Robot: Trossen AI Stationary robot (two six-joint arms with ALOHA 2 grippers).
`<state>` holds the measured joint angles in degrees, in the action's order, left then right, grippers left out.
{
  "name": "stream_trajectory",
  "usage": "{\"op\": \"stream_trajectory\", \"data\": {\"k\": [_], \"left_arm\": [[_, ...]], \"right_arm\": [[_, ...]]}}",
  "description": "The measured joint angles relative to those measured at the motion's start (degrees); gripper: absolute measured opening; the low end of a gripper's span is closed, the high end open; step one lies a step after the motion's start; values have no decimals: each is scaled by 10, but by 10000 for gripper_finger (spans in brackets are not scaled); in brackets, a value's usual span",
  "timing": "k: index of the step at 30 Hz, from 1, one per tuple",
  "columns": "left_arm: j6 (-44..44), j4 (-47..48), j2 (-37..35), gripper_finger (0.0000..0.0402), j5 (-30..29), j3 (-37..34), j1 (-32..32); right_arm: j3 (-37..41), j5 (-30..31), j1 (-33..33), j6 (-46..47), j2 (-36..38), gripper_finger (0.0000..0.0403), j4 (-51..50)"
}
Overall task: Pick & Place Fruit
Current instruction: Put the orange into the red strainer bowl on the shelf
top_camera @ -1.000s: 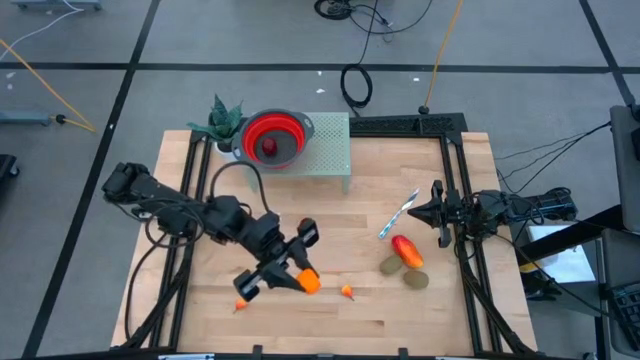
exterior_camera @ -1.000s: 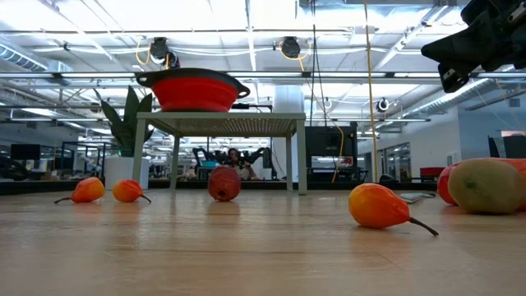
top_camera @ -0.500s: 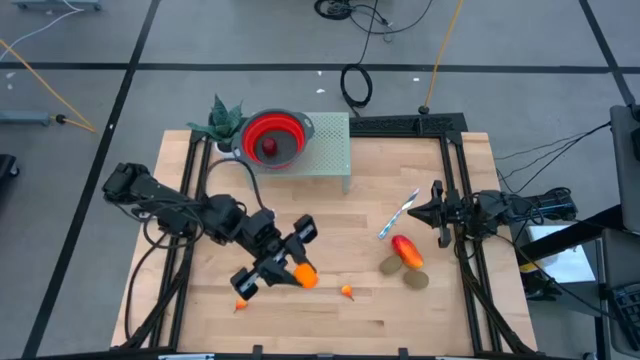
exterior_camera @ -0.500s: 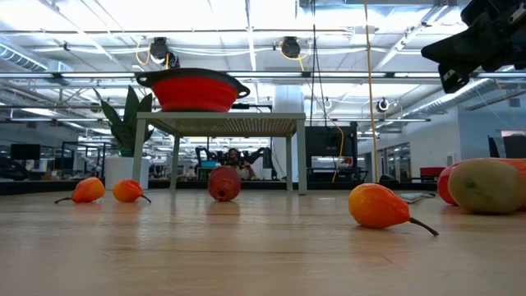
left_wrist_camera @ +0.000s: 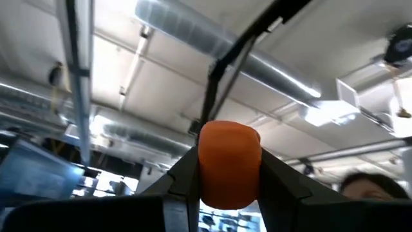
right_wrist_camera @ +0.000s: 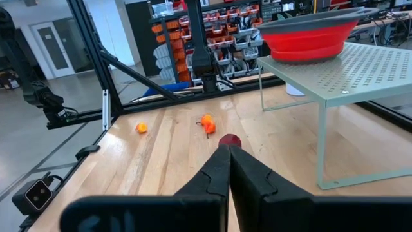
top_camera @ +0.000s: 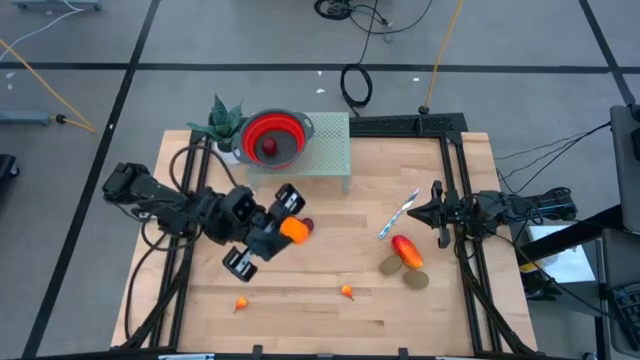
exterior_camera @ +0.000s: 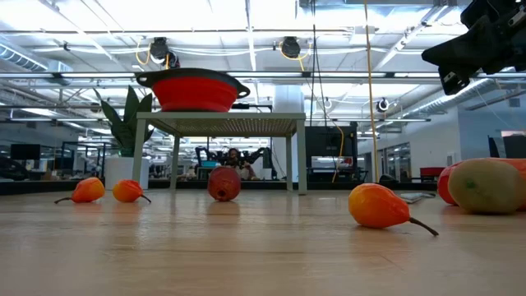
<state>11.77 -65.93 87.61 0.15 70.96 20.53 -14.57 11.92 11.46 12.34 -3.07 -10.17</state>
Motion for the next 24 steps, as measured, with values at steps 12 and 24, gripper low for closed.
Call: {"op": "stream_trajectory", "data": {"k": [12,24], "left_arm": [[-46,-60,0,108,-57,0,2],[-21,111,0,108,-50,0,1]], "right_arm": [[0,0,0,0,0,0,0],[0,0,0,0,0,0,0]]}}
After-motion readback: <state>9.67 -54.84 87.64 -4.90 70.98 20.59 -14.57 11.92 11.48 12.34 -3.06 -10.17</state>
